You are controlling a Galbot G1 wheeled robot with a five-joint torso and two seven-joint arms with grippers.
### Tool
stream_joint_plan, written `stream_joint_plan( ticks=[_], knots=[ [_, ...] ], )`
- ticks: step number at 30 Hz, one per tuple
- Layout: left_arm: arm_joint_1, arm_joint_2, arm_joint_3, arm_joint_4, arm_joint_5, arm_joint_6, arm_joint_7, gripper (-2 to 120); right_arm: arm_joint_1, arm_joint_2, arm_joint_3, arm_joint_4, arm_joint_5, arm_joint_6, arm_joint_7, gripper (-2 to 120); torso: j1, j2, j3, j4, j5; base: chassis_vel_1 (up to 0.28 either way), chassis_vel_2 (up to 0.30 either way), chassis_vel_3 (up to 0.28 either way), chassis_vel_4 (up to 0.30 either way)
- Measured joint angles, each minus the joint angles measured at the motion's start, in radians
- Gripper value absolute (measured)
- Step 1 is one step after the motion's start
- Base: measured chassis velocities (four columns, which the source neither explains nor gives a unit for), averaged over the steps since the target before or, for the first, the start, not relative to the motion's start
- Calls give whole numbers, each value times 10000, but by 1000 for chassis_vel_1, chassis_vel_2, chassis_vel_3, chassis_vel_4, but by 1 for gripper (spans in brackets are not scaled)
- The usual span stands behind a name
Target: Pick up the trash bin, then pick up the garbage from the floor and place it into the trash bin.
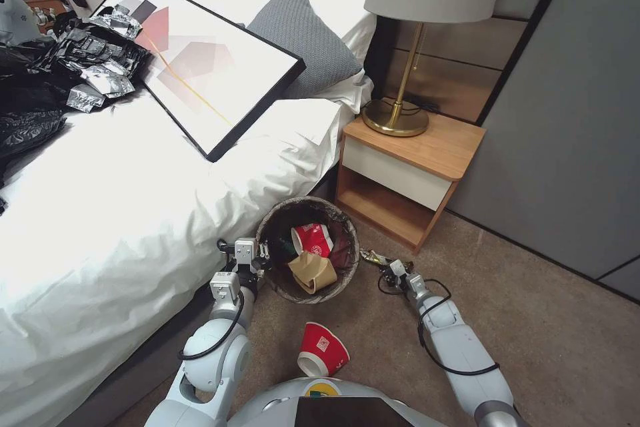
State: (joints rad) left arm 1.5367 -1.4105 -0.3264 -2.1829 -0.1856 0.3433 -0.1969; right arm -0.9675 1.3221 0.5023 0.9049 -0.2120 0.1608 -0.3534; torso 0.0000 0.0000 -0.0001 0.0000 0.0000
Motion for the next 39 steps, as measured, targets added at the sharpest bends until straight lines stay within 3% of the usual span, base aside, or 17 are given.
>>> stream_joint_plan(
  ticks=[6, 26, 34, 39],
  knots=[
    [-30, -1, -5, 70, -23, 1, -2, 0, -34, 17, 2, -5, 75, 60, 146, 0, 0, 0, 0, 0, 0, 0, 0, 0, 0],
    [-55, 36, 123, 176, -27, -4, 3, 0, -340, 6, 43, 350, 362, 200, 545, 0, 0, 0, 2, -1, 1, 0, 0, 0, 0],
    [-77, 57, 177, 197, -33, -3, 9, 0, -1050, -19, 16, 2026, 1428, 475, 1055, 0, 0, -1, 1, -1, -2, 0, 0, 0, 0],
    [-69, 49, 169, 196, -113, 50, 6, 0, -1801, 236, 98, 3719, 2272, 1756, 1286, 0, 0, -1, 1, 0, -2, 0, 0, 0, 0]
  ],
)
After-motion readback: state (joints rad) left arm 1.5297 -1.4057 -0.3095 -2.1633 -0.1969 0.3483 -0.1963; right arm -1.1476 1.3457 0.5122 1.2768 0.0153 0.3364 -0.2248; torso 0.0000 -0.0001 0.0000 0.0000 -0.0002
